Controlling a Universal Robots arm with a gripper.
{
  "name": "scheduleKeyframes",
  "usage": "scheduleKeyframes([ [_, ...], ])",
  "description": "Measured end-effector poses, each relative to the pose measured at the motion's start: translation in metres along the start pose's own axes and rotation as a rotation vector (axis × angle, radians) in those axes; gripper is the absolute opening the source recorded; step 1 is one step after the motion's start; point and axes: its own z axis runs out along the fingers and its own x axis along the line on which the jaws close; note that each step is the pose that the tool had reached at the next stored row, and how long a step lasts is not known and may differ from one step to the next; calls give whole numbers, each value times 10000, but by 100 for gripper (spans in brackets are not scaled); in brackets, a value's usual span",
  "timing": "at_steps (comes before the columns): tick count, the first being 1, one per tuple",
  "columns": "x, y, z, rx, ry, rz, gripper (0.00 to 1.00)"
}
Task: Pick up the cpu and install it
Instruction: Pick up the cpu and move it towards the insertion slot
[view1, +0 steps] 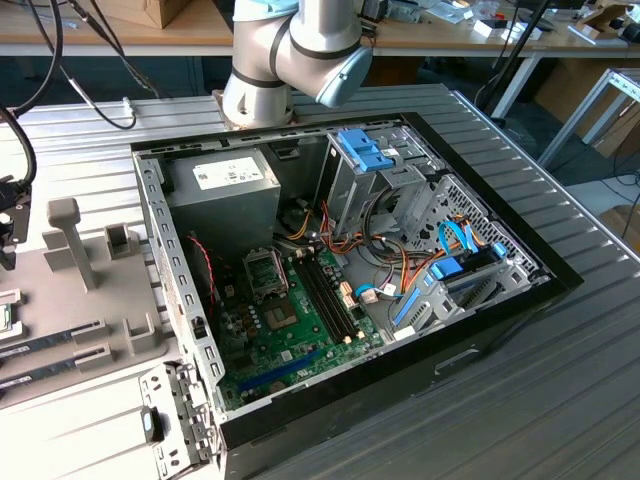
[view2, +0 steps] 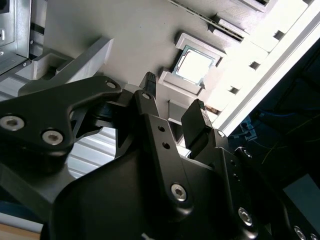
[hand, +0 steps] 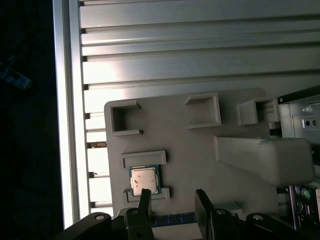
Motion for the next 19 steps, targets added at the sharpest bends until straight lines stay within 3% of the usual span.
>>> scheduleKeyframes([
  [19, 7, -2, 40, 0, 1, 0, 48],
])
